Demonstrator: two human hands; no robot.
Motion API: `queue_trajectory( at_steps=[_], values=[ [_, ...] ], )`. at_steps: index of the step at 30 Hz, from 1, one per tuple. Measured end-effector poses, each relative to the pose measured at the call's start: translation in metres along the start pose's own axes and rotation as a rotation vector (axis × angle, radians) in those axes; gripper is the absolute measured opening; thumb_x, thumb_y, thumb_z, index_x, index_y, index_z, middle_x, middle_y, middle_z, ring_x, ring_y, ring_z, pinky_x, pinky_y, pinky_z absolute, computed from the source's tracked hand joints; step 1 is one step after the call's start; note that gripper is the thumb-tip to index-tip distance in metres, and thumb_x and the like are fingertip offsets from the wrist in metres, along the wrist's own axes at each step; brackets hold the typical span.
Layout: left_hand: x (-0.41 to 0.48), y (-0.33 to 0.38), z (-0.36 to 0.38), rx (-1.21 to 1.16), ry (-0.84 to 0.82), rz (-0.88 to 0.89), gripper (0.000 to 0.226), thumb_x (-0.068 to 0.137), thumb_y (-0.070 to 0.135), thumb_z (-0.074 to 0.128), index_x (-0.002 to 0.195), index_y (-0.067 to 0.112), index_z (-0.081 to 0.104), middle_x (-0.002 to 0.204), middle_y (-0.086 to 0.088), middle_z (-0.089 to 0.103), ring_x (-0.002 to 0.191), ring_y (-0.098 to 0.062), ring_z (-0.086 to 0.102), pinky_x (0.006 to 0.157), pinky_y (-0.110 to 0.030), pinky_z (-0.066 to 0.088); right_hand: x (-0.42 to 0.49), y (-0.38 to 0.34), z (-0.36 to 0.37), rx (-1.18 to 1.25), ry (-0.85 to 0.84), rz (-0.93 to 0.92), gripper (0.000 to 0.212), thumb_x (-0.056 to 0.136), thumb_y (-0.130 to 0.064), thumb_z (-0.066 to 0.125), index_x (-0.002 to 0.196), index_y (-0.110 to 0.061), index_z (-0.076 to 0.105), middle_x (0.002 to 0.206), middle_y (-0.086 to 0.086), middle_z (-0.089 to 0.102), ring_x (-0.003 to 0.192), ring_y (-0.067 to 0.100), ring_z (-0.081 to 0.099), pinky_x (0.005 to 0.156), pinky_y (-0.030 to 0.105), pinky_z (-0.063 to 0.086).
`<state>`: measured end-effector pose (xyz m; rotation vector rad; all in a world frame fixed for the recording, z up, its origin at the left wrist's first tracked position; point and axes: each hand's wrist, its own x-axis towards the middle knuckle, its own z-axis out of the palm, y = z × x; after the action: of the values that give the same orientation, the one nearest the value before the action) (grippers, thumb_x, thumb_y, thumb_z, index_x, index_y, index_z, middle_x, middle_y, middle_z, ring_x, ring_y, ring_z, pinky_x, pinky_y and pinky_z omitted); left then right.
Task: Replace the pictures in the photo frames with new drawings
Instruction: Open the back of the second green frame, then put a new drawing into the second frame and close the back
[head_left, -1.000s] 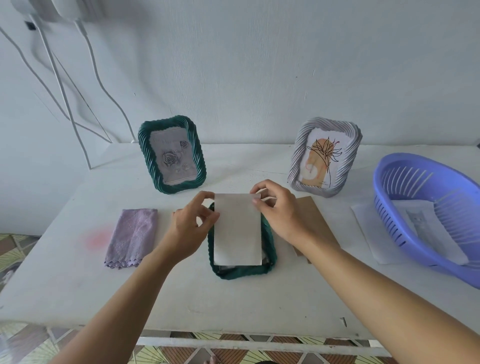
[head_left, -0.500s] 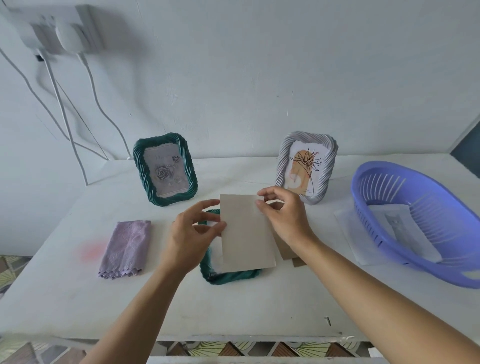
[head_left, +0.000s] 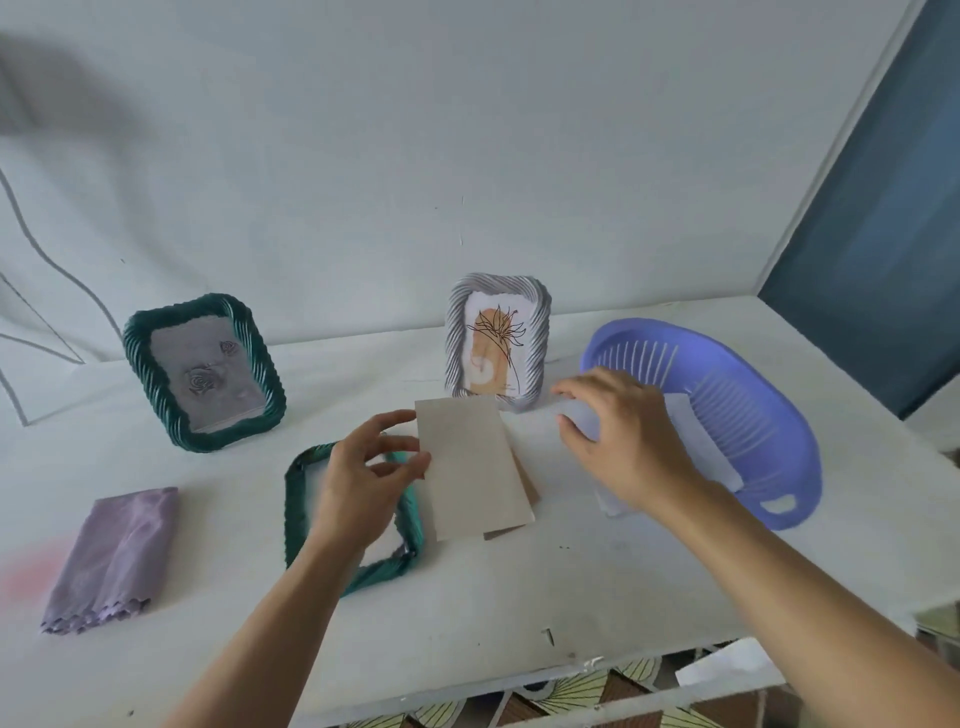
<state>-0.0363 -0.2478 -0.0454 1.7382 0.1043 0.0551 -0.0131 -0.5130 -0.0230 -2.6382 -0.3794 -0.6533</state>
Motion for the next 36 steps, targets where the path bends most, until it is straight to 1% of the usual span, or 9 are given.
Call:
queue_trajectory(
  at_steps=[4, 6, 8, 11, 14, 18, 27, 33, 36],
  values=[
    [0.012, -0.005, 0.033, 0.006, -0.034, -0.002, 0.044, 0.086, 0.002, 0.073, 0.12, 0.028, 0.066, 0.095, -0.002, 0.074, 0.07, -0.016, 0.072, 0.061, -0.015, 0.051, -0.011, 0.026, -0.011, -0.182, -0.159, 0.117, 0.045, 0.08, -0.039, 0.075, 0.121, -0.025, 0.063, 0.104, 0.003, 0.059, 0.097, 0.032, 0.06, 0.077, 0.043, 0.048],
    [0.018, -0.009, 0.048, 0.026, -0.047, 0.004, 0.046, 0.086, 0.002, 0.074, 0.122, 0.029, 0.065, 0.098, -0.004, 0.072, 0.074, -0.021, 0.073, 0.062, -0.016, 0.05, -0.014, 0.034, -0.016, -0.104, -0.306, 0.187, 0.053, 0.084, -0.042, 0.071, 0.132, -0.028, 0.054, 0.109, 0.002, 0.056, 0.101, 0.027, 0.059, 0.08, 0.04, 0.049],
    [0.022, -0.013, 0.061, 0.061, -0.056, 0.006, 0.048, 0.086, 0.005, 0.074, 0.122, 0.034, 0.064, 0.097, -0.002, 0.071, 0.074, -0.017, 0.073, 0.065, -0.019, 0.049, -0.015, 0.041, -0.02, -0.015, -0.368, 0.215, 0.052, 0.085, -0.037, 0.07, 0.132, -0.029, 0.052, 0.108, 0.001, 0.059, 0.099, 0.024, 0.06, 0.081, 0.039, 0.051],
    [0.027, -0.017, 0.079, 0.091, -0.06, 0.007, 0.048, 0.086, 0.006, 0.075, 0.122, 0.035, 0.064, 0.096, -0.001, 0.07, 0.067, -0.006, 0.068, 0.062, -0.013, 0.047, -0.014, 0.05, -0.024, 0.109, -0.358, 0.25, 0.043, 0.083, -0.023, 0.071, 0.124, -0.027, 0.059, 0.099, -0.005, 0.065, 0.082, 0.015, 0.061, 0.079, 0.035, 0.053],
    [0.031, -0.02, 0.093, 0.068, -0.057, -0.011, 0.048, 0.086, 0.004, 0.074, 0.123, 0.033, 0.064, 0.097, -0.004, 0.07, 0.069, -0.007, 0.068, 0.062, -0.009, 0.047, -0.016, 0.056, -0.023, 0.208, -0.313, 0.296, 0.041, 0.081, -0.019, 0.072, 0.121, -0.028, 0.064, 0.094, -0.007, 0.067, 0.075, 0.01, 0.062, 0.078, 0.032, 0.054],
    [0.033, -0.025, 0.109, 0.094, -0.061, -0.012, 0.048, 0.086, 0.008, 0.075, 0.123, 0.037, 0.063, 0.099, -0.001, 0.069, 0.078, -0.012, 0.071, 0.069, -0.014, 0.049, -0.015, 0.064, -0.03, 0.347, -0.207, 0.36, 0.042, 0.081, -0.019, 0.073, 0.122, -0.029, 0.067, 0.088, -0.018, 0.064, 0.072, -0.003, 0.062, 0.07, 0.007, 0.047],
    [0.036, -0.016, 0.15, 0.209, -0.072, 0.043, 0.048, 0.087, 0.009, 0.073, 0.128, 0.029, 0.058, 0.094, 0.006, 0.068, 0.066, -0.004, 0.068, 0.058, -0.007, 0.045, -0.017, 0.079, -0.042, 0.491, -0.237, 0.355, 0.038, 0.083, -0.02, 0.075, 0.119, -0.031, 0.068, 0.095, -0.01, 0.07, 0.068, 0.005, 0.065, 0.074, 0.025, 0.056],
    [0.032, -0.021, 0.168, 0.306, -0.082, 0.064, 0.045, 0.088, 0.009, 0.073, 0.128, 0.02, 0.058, 0.092, 0.003, 0.065, 0.062, 0.002, 0.065, 0.051, -0.006, 0.044, -0.021, 0.079, -0.032, 0.473, -0.249, 0.329, 0.038, 0.083, -0.026, 0.076, 0.12, -0.032, 0.067, 0.097, -0.013, 0.067, 0.072, 0.005, 0.065, 0.075, 0.024, 0.056],
    [0.033, -0.024, 0.169, 0.421, -0.088, 0.103, 0.042, 0.086, 0.018, 0.077, 0.126, 0.017, 0.065, 0.096, 0.0, 0.069, 0.072, -0.005, 0.068, 0.061, -0.011, 0.05, -0.026, 0.077, -0.023, 0.443, -0.272, 0.316, 0.038, 0.081, -0.027, 0.077, 0.118, -0.032, 0.067, 0.095, -0.015, 0.065, 0.073, 0.006, 0.063, 0.074, 0.02, 0.052]
  ],
)
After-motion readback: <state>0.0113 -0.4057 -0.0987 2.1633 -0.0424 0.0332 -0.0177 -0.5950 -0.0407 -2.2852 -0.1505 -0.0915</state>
